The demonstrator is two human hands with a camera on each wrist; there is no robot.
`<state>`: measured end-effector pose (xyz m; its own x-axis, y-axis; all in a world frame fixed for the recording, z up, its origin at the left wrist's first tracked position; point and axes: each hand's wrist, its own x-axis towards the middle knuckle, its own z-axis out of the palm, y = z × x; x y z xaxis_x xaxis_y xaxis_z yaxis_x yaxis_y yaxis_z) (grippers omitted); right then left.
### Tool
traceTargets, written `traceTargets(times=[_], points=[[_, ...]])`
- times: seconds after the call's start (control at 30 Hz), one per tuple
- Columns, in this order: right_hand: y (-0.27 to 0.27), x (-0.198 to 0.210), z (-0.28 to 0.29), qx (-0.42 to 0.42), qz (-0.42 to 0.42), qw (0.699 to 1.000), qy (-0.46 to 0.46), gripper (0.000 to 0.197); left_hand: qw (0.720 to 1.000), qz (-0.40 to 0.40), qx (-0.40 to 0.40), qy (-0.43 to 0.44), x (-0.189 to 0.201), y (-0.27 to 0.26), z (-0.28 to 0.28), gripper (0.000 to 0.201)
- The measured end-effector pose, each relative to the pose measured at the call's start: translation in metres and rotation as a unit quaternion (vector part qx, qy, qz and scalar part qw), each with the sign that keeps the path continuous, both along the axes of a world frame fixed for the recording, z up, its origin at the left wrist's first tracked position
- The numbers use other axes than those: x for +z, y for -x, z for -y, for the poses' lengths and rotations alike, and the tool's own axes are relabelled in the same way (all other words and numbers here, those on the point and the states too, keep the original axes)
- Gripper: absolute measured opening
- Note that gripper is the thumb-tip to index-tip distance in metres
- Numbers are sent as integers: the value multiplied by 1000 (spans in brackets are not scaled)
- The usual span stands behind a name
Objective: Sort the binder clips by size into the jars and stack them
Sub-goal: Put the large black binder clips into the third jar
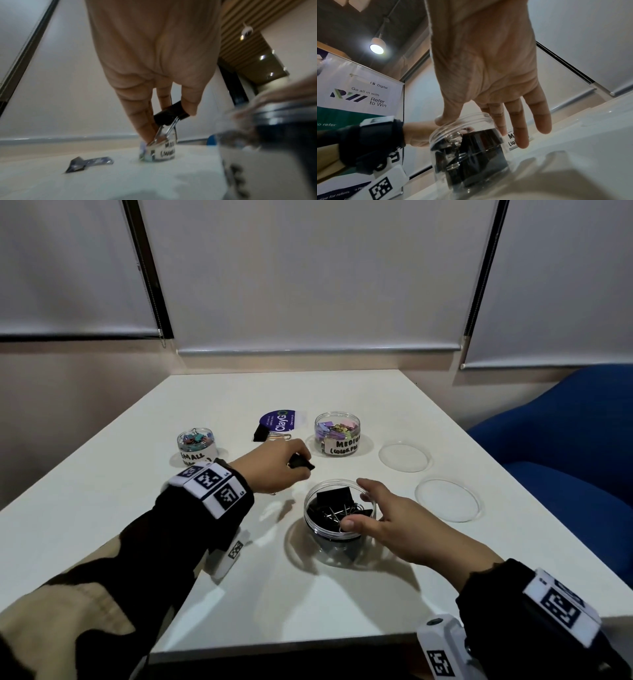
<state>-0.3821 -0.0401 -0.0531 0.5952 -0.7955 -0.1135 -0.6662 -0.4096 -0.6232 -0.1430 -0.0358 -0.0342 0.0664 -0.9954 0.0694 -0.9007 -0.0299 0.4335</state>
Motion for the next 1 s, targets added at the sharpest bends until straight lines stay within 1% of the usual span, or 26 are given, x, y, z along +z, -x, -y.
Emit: traceTargets(times=[0.17,0.3,0.37,0.47,0.57,0.63,0.7,0.77,0.83,0.87,0.93,1.0], points=[[-1,4,2,10,-24,999,33,81,989,-125,-17,83,26,23,-27,34],[-1,6,4,18,-49,998,47,82,968,-224,-65,94,34,38,-42,37],[-2,8,5,21,-60,996,55,82,964,-234,-83,92,34,48,-46,37],[-4,8,7,23,-62,996,55,81,972,-206,-69,85,32,60,-47,39],[-4,7,8,32,-41,997,49,73,990,-117,-60,47,25,67,-46,47],[-3,6,8,27,-35,998,46,76,994,-81,-67,28,17,69,-44,48],[-2,5,9,25,-41,997,53,79,995,-64,-71,18,9,70,-43,40],[-3,4,9,27,-44,997,58,80,996,-48,-73,29,6,69,-44,27],[-3,4,8,22,-51,996,66,81,997,-2,-69,46,11,63,-47,15],[-2,4,8,18,-55,996,70,82,996,30,-65,44,14,58,-48,13],[-2,4,7,12,-58,996,71,83,995,81,-62,18,20,50,-49,14],[-2,5,7,12,-56,996,72,82,993,96,-74,-8,24,50,-49,20]])
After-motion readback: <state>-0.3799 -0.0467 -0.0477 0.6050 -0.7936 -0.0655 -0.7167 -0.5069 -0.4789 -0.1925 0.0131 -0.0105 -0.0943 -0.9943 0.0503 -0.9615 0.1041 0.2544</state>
